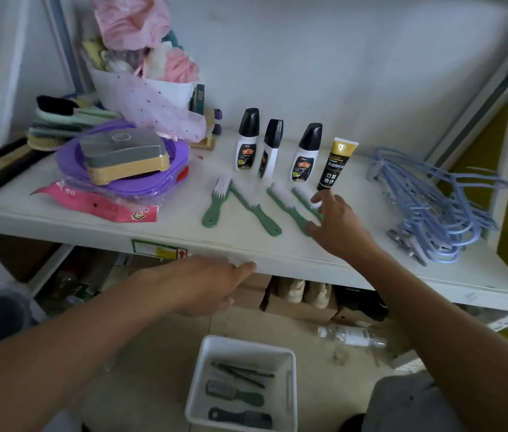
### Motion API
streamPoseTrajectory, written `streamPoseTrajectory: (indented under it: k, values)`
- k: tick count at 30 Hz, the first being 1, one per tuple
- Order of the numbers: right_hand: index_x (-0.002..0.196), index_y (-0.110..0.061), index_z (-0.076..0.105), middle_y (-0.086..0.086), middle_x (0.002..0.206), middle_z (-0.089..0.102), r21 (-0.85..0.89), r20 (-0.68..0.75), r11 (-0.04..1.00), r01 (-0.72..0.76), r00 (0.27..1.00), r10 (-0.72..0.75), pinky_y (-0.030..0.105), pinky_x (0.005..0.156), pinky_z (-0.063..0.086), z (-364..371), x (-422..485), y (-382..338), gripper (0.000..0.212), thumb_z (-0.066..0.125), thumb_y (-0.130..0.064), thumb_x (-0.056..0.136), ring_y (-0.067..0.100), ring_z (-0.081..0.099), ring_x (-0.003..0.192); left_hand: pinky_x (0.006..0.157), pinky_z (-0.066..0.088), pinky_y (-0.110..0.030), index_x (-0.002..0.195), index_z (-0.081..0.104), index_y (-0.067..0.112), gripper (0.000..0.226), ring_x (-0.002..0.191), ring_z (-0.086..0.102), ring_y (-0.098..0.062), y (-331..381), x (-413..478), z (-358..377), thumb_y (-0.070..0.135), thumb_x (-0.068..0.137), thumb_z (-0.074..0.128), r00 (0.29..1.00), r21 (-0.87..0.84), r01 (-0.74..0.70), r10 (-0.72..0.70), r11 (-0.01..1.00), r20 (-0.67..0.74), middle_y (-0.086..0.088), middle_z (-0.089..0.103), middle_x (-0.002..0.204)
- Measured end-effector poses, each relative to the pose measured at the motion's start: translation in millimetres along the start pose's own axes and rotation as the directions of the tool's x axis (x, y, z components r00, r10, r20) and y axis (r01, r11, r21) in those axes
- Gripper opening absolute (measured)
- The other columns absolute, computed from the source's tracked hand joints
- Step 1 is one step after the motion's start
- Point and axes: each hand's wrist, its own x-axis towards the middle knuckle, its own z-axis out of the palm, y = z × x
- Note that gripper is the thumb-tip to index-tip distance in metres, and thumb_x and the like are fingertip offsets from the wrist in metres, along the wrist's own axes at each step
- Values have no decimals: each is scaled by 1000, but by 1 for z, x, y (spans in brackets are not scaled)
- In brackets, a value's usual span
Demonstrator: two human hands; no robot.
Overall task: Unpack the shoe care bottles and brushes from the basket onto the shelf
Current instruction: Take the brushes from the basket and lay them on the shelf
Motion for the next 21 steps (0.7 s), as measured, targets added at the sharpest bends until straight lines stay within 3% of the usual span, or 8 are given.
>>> streamPoseTrajectory:
  k: [5, 9, 11, 13, 15, 18, 21]
  values:
    - [116, -24, 45, 0, 90, 62, -37, -37, 997, 65, 997, -66, 36, 61, 53, 2, -54, -17, 28, 55, -28, 89, 21, 61, 73, 79, 46, -30, 156, 23, 29, 62, 98, 56, -13, 5, -9, 3, 38, 101, 50, 999, -28, -43, 42, 999, -16, 0, 59, 132]
    - [113, -25, 47, -5, 89, 63, -87, -22, 978, 190, 981, -193, 33, 59, 52, 21, -92, -31, 24, 50, -30, 90, 19, 60, 70, 90, 51, -35, 157, 25, 29, 63, 114, 60, -21, 10, -15, 8, 33, 100, 51, 995, 15, -21, 19, 1000, 102, -3, 58, 136]
    - [114, -24, 48, -3, 94, 64, -94, 30, 961, 261, 965, -259, 31, 58, 47, 35, -108, -35, 24, 49, -29, 90, 22, 60, 74, 87, 52, -35, 157, 24, 30, 63, 112, 61, -24, 12, -18, 11, 32, 100, 51, 986, 26, 4, -9, 1000, 169, -4, 59, 133]
    - [114, -23, 49, -2, 98, 65, -122, 100, 946, 301, 952, -290, 30, 59, 42, 55, -122, -37, 24, 49, -28, 90, 23, 63, 79, 82, 56, -39, 146, 37, 26, 50, 98, 64, -23, 8, -20, 15, 31, 98, 50, 979, 26, 23, -27, 999, 201, -4, 62, 118]
    - [116, -23, 50, -2, 100, 66, -147, 185, 946, 288, 948, -260, 29, 60, 39, 79, -133, -34, 26, 49, -27, 90, 22, 64, 82, 83, 54, -41, 132, 42, 22, 35, 96, 61, -21, 3, -21, 16, 32, 99, 49, 976, 35, 36, -42, 999, 212, -4, 60, 117]
    - [119, -22, 49, 2, 106, 66, -157, 358, 966, 206, 923, -138, 32, 65, 47, 120, -144, -22, 30, 49, -23, 89, 26, 65, 88, 88, 50, -37, 150, 34, 27, 51, 111, 58, -21, -2, -20, 14, 35, 102, 48, 983, 39, 7, -14, 999, 186, -3, 55, 133]
    - [122, -22, 49, 3, 110, 65, -162, 484, 982, 101, 875, -10, 38, 77, 55, 163, -154, -5, 34, 51, -26, 89, 26, 65, 92, 88, 51, -38, 148, 36, 27, 47, 108, 58, -21, -5, -18, 15, 34, 102, 47, 984, 28, -4, -1, 1000, 177, -3, 55, 131]
